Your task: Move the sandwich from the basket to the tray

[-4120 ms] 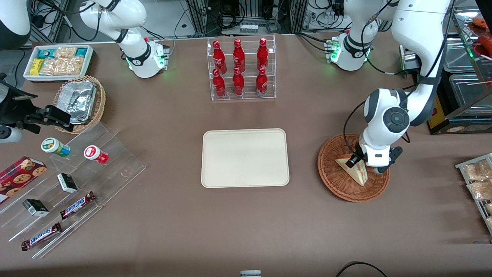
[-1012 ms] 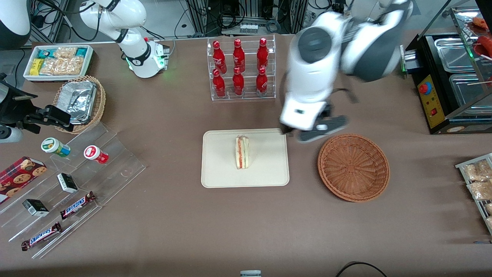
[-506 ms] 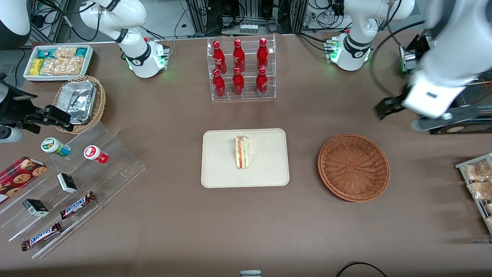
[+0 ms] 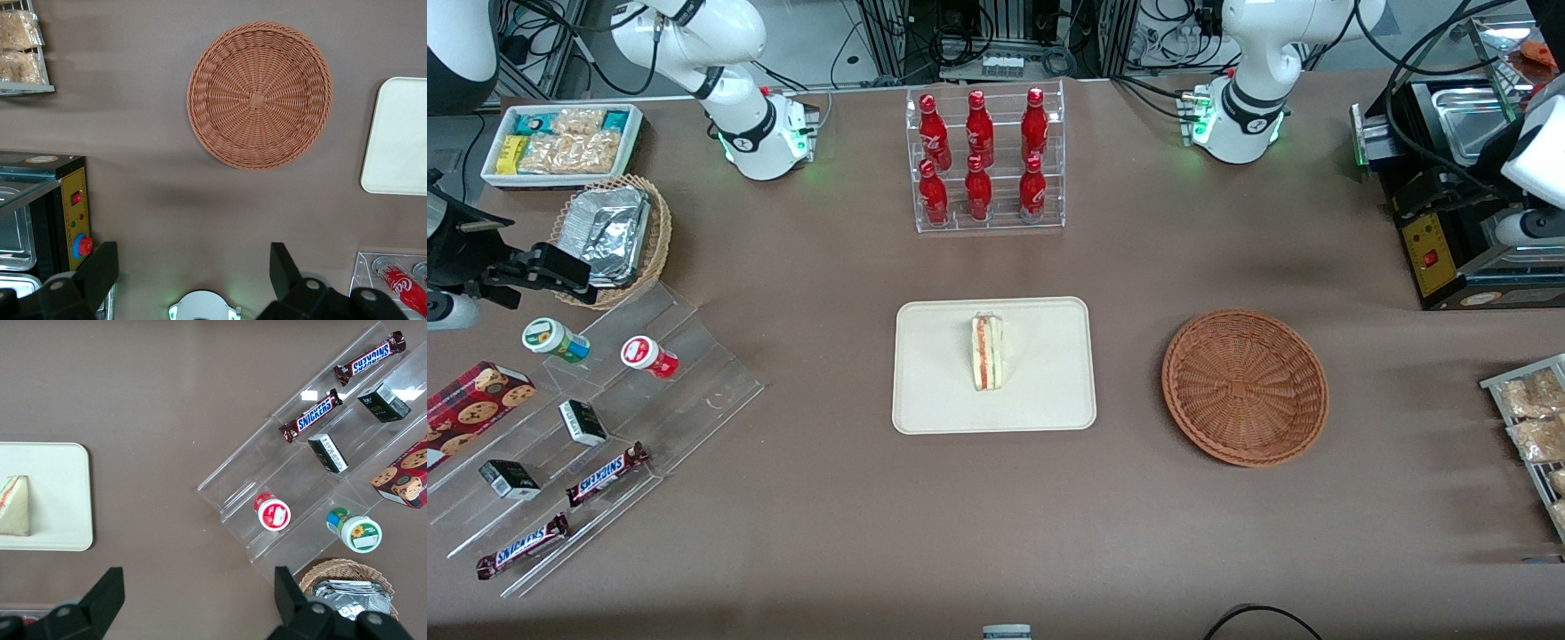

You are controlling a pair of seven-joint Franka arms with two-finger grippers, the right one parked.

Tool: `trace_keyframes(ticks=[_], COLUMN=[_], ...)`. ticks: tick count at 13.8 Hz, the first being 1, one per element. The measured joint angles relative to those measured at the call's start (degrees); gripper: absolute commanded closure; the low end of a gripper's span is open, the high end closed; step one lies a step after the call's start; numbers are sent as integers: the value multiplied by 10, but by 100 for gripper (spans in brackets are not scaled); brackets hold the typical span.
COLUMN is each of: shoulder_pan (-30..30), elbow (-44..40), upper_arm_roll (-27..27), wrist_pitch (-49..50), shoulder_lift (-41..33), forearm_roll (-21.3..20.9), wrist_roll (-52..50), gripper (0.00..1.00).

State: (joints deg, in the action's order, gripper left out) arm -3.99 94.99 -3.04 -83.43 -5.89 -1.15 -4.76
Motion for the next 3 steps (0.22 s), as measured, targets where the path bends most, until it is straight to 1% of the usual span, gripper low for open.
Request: trace_keyframes(ticks=[3], shoulder_pan=[5], elbow=[0], upper_arm_roll=[11], wrist_pitch=[-2], shoulder_lift=[0], forearm_roll=[2], wrist_roll=[1], gripper=[0])
